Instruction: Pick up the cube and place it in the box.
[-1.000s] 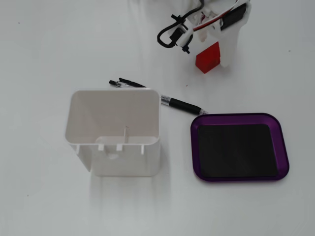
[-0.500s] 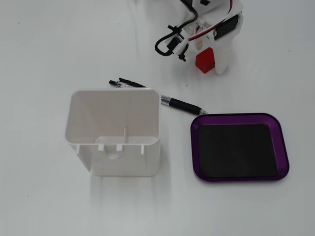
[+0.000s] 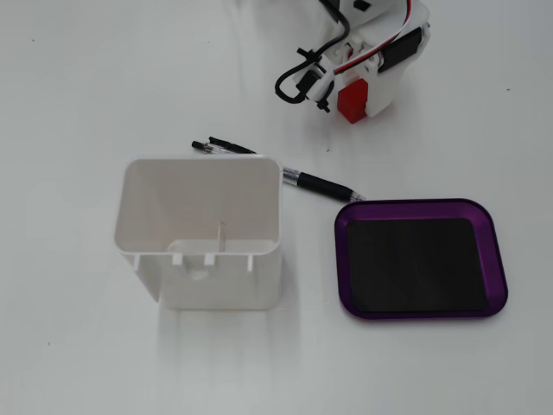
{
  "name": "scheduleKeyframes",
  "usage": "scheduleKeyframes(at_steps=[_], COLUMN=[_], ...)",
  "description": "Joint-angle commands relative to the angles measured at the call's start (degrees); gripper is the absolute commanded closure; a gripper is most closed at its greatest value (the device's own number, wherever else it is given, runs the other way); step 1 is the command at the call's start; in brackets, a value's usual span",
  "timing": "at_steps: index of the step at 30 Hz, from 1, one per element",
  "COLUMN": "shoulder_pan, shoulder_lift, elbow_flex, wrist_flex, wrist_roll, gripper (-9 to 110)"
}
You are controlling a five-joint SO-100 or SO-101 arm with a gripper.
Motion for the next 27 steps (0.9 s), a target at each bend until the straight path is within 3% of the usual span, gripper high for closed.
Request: scheduleKeyframes(at_steps=[1,8,15,19,27], shoulder_pan=[-0.4,-0.2,-0.1,0.0,6.0], shoulder_lift=[5.4,16.5,24.1,20.0,2.8], elbow_flex=[-6.4,-12.0,-12.2,-11.7,-17.7], wrist_flex=[1.5,1.5,-18.8,-29.4,-35.9], wrist_roll=[0.6,0.5,0.5,1.8,15.6], gripper=[102,102,102,102,102])
